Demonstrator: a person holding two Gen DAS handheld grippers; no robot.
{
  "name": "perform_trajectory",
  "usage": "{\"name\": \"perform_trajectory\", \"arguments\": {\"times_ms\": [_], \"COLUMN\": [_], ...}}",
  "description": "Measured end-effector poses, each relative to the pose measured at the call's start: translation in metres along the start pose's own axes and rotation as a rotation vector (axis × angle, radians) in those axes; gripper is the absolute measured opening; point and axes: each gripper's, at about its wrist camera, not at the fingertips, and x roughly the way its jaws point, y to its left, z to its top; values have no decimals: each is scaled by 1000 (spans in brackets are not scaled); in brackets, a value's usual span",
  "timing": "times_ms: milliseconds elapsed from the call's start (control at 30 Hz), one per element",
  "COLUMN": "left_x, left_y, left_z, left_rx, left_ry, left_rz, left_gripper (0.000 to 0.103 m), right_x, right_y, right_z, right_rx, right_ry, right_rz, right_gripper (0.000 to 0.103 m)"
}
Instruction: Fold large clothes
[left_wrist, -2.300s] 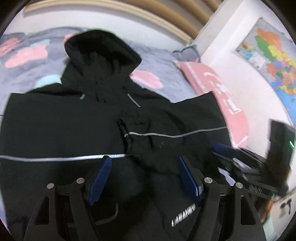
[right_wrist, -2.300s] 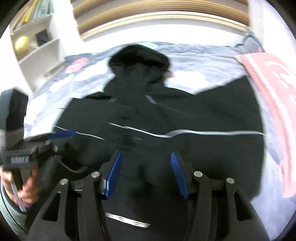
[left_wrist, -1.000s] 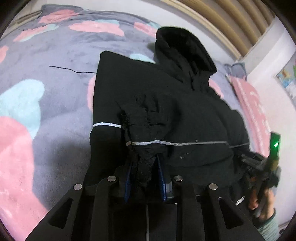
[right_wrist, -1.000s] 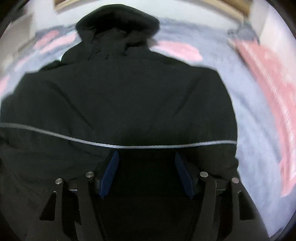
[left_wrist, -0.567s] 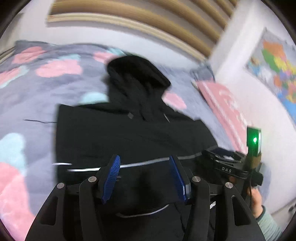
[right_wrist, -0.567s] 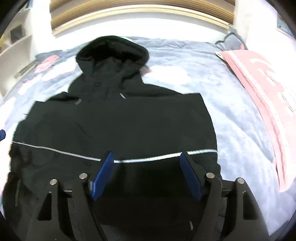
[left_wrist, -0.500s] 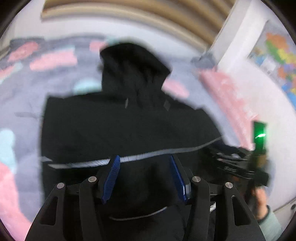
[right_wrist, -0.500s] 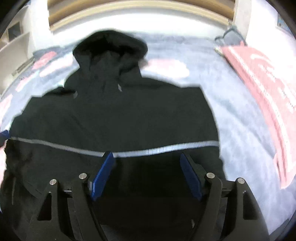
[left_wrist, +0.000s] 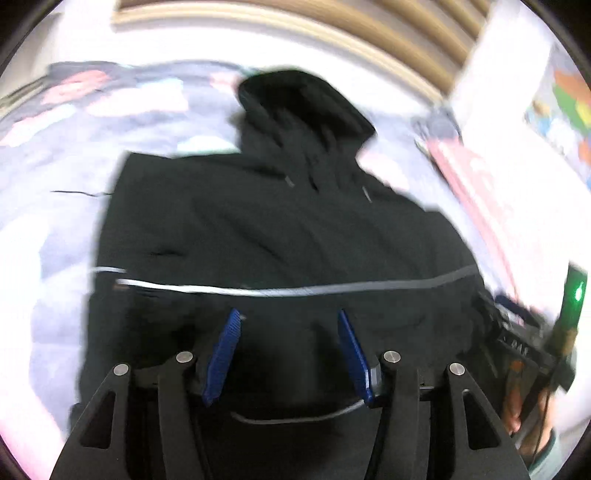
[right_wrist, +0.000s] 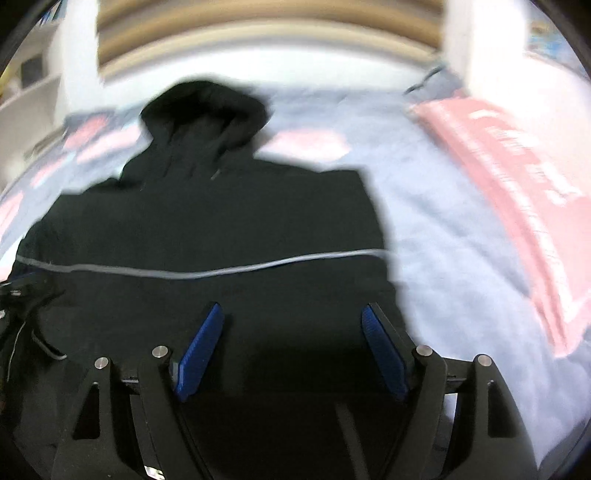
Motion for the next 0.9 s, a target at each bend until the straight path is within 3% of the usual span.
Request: {"name": "perform_trajectory", "arguments": {"times_ms": [67,133,300,500,600,767,833,900], "left_x": [7,25,28,9,10,17,13,1], "left_y": [16,31,9,20,23,10,5,1], "left_z": [0,-8,-25,-35,-34,-27,-17,1], "left_rx": [-61,-80,65,53,43,81,67,12], "left_ry": [22,93,-4,-85,-88,-15,52,117], "left_rz": [34,26,131,43,29,109,129,92], "left_gripper": [56,56,56,57,57,58,58,58], "right_x": [21,39,39,27,30,39,43,43], "right_y": [-10,-17,-24,-41,-47,-45,-45,-46], "right_z": [-10,-24,-22,-33,-34,-28,-20,-8], "right_rx": [6,29,75,137,174,178,183,190], "right_ry": [63,88,71,63,79,148,233,333], "right_rz": [-4,56,67,108,125,110,97,80], "right_gripper": [80,84,91,99,103,103,103,103]}}
